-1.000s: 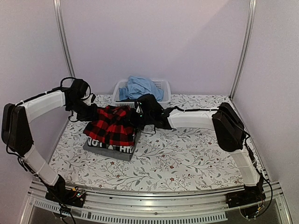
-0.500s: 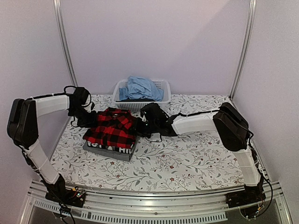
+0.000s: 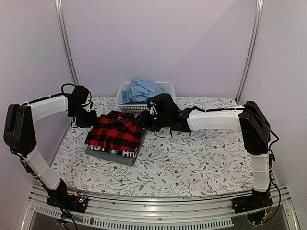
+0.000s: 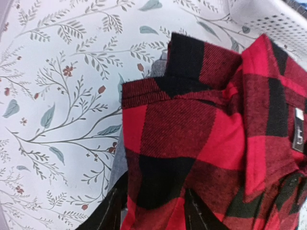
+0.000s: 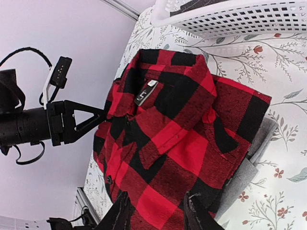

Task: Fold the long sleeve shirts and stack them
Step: Place the square-folded shirt on the square-folded shirt, then smooth out the square-folded shirt.

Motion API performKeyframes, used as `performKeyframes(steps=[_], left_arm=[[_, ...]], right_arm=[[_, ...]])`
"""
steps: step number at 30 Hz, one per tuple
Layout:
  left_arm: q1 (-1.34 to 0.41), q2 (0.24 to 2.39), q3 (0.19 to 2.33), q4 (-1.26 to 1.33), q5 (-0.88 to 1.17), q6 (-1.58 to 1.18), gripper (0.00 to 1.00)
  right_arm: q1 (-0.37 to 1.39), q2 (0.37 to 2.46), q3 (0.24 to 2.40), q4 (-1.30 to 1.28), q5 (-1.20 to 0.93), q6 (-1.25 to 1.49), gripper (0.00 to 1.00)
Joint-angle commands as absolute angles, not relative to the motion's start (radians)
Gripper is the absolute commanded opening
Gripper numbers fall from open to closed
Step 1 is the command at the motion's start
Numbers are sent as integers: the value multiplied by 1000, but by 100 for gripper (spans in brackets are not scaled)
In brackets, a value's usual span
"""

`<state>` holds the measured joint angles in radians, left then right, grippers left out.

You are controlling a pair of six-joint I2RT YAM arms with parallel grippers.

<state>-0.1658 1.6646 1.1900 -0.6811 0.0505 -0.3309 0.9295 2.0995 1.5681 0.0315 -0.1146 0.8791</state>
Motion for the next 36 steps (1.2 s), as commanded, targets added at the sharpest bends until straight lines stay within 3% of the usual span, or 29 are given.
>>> performKeyframes(steps=[1,5,14,23,30,36], left_arm=[[-216,1550,1240,-702,-71,-356,45],[-269,1512,1250,-702,-74,-379,44],[-325,1585,1179,-464,217,-431,39],[-326,1732,1139,-398,223,-461,38],[-360,1664,1177,-430,186,-445,38],[-451,1603,1191,-437,143,-487,42]], right_arm=[[934,2109,1683,2,-147,772,32],[934,2194,1755,-18,-185,758,26],[896,2323,1784,-8,-202,782,26],[878,2307,1743,-18,-246,779,28],[877,2144,1661,-59,-183,712,44],[876,1960,1562,-125,-55,629,71]])
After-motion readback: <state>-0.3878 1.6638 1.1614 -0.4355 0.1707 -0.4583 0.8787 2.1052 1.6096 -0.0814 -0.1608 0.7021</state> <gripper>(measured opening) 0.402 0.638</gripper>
